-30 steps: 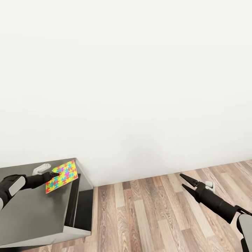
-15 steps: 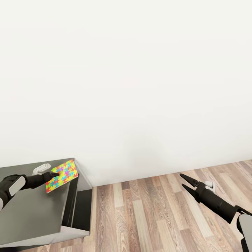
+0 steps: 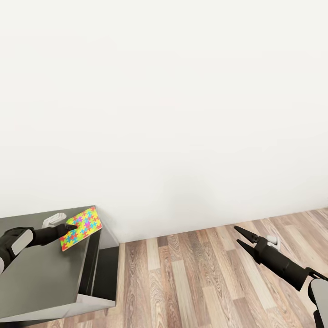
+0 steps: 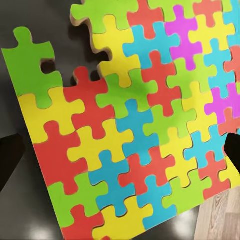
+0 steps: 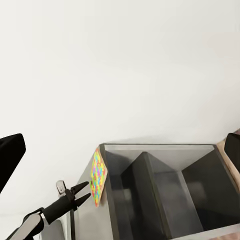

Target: Put all the toys in the child's room - the three board games (two on the bed and one on the table), the two jigsaw puzzles on the table, and the tennis ball on the table - inside the toy box on the table in the child's room.

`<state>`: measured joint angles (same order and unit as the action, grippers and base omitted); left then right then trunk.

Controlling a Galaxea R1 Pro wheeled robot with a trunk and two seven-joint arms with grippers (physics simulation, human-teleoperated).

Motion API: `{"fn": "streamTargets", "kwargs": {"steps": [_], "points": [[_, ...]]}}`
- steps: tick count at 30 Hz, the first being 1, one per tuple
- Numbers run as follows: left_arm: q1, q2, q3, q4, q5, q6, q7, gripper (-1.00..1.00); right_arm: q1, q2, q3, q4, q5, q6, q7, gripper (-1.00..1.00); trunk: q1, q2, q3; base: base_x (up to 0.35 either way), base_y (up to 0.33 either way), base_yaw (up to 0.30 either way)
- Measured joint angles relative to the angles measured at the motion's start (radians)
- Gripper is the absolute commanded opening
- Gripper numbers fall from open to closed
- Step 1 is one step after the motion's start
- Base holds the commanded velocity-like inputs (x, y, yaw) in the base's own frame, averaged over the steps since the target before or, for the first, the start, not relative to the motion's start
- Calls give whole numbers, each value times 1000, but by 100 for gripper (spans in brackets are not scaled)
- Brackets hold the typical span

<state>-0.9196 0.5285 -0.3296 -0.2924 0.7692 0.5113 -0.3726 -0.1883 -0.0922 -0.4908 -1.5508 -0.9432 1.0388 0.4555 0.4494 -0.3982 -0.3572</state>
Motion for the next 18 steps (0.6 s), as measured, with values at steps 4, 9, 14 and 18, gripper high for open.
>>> {"fn": "streamTargets", "kwargs": {"steps": [4, 9, 14, 18], "points": [[0, 0, 0, 0, 0, 0, 0, 100, 0, 0, 0, 0, 0, 0, 0, 100, 0, 0, 2, 0, 0, -131], [0, 0, 0, 0, 0, 0, 0, 100, 1, 0, 1, 0, 0, 0, 0, 100, 0, 0, 5, 0, -70, -143], [0, 0, 0, 0, 0, 0, 0, 100, 0, 0, 1, -1, 0, 0, 0, 100, 0, 0, 6, 0, -89, -30], [0, 0, 0, 0, 0, 0, 0, 100, 0, 0, 1, 0, 0, 0, 0, 100, 0, 0, 6, 0, -10, -3]]}}
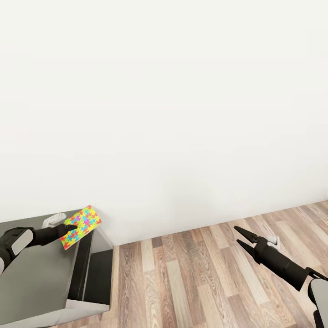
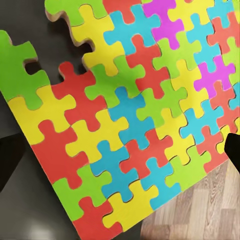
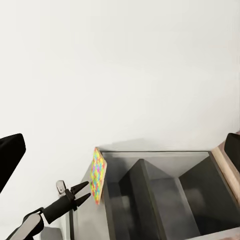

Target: Put all the toys in the child's room - the three board games (two on the bed and one on the table), the two jigsaw puzzles on the table, and the tennis ball on the table - inside the toy box on the table in the child's room.

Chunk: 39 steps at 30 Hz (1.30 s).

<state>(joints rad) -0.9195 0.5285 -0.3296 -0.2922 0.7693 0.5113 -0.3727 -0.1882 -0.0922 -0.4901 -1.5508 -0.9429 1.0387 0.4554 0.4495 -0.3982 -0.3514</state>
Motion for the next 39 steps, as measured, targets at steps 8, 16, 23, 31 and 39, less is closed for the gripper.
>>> {"fn": "streamTargets", "kwargs": {"steps": [8, 16, 23, 31, 39], "points": [[0, 0, 0, 0, 1, 0, 0, 100, 1, 0, 0, 0, 0, 0, 0, 100, 0, 0, 0, 0, 12, 0], [0, 0, 0, 0, 0, 0, 0, 100, 0, 0, 0, 0, 0, 0, 0, 100, 0, 0, 0, 0, 35, 0], [0, 1, -1, 1, 0, -1, 0, 100, 0, 0, 0, -1, 0, 0, 0, 100, 0, 0, 0, 0, 1, 0], [0, 4, -1, 1, -1, 0, -1, 100, 0, 1, 1, 0, 0, 0, 0, 100, 0, 0, 0, 0, 0, 0], [0, 11, -1, 1, -2, 0, -2, 100, -1, 2, 0, 0, 0, 0, 0, 100, 0, 0, 0, 0, 0, 0]]}}
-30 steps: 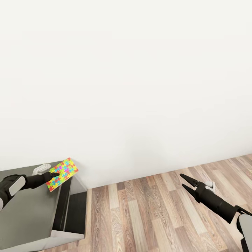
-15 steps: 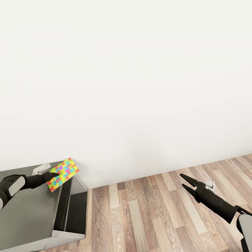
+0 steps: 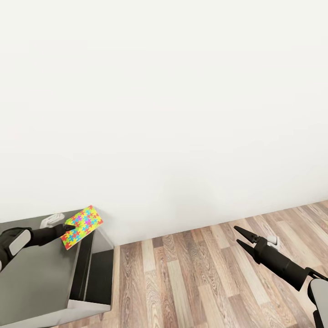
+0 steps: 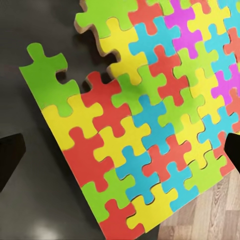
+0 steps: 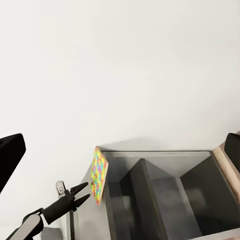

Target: Put all the toys in the child's room - the three board games (two on the bed and one on the table), the two jigsaw puzzles on the table, and the tennis ball on the table - inside the toy box on the table in the child's room.

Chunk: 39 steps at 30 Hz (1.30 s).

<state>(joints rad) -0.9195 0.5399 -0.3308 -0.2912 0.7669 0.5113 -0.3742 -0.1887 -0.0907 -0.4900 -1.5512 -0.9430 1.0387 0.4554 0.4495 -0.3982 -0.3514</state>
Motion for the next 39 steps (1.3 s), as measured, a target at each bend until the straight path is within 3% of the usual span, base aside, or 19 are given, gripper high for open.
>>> {"fn": "streamTargets", "kwargs": {"steps": [16, 21, 27, 36, 39], "points": [[0, 16, 2, 0, 2, 2, -4, 100, 1, 0, 0, 0, 0, 0, 0, 100, 0, 0, 0, 0, 0, 0], [0, 59, 2, 0, 0, 6, -58, 100, 1, 0, 1, 0, 0, 0, 0, 100, 0, 0, 0, 0, 0, 0], [0, 90, 2, 0, 2, 7, -150, 100, 1, 3, 1, 0, 1, 0, -1, 100, 0, 0, 0, 0, 0, 0], [0, 132, 1, 0, 1, 21, -179, 100, 1, 7, 1, -1, 2, -1, -1, 100, 0, 0, 0, 0, 0, 0], [0, 156, 1, -1, 1, 47, -253, 100, 1, 9, 2, -1, 2, -2, -1, 100, 0, 0, 0, 0, 0, 0]]}}
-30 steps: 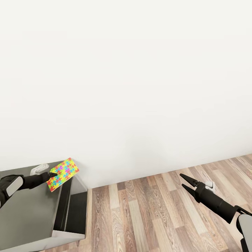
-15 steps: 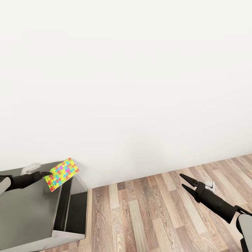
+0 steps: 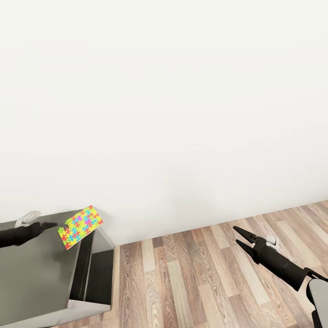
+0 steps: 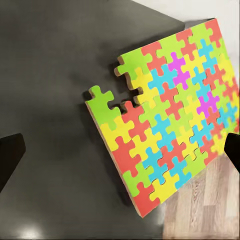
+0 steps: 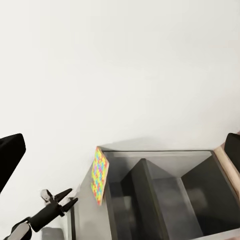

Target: Put all the toys in the child's room - the three board games (two on the bed and one on the table), the two jigsaw puzzles on the table, and the tennis ball on the table - inside the toy box on the table in the child's room.

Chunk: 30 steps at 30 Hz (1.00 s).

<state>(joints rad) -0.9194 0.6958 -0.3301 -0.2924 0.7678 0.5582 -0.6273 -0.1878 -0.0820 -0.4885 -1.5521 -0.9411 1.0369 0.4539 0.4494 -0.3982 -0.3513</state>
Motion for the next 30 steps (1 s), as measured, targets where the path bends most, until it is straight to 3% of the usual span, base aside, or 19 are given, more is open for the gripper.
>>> {"fn": "streamTargets", "kwargs": {"steps": [3, 7, 10, 13, 14, 21, 30], "points": [[0, 30, 0, 0, -5, 26, -171, 100, 0, 2, 2, 0, 1, -1, -1, 100, 0, 0, 0, 0, 0, 0], [5, 81, 1, 0, -40, 35, -421, 100, 0, 3, 6, 0, 1, -2, -2, 100, 0, 0, 0, 0, 0, 0], [28, 125, 2, 0, -102, 32, -733, 100, 0, 5, 9, 7, 5, -10, -3, 100, 0, 0, 0, 0, 0, 0], [37, 145, 2, -1, -137, 25, -910, 100, 0, 5, 11, 22, 27, -52, 0, 100, 0, 0, 0, 0, 0, 0], [39, 151, 2, -1, -146, 24, -938, 100, 0, 5, 20, 30, 47, -74, 2, 100, 0, 0, 0, 0, 0, 0], [42, 156, 2, -1, -153, 24, -939, 100, -1, 6, 108, 40, 85, -115, 1, 100, 0, 0, 0, 0, 0, 0], [42, 145, 3, 1, -153, 26, -939, 100, 0, 5, 120, 39, 83, -133, 6, 100, 0, 0, 0, 0, 0, 0]]}}
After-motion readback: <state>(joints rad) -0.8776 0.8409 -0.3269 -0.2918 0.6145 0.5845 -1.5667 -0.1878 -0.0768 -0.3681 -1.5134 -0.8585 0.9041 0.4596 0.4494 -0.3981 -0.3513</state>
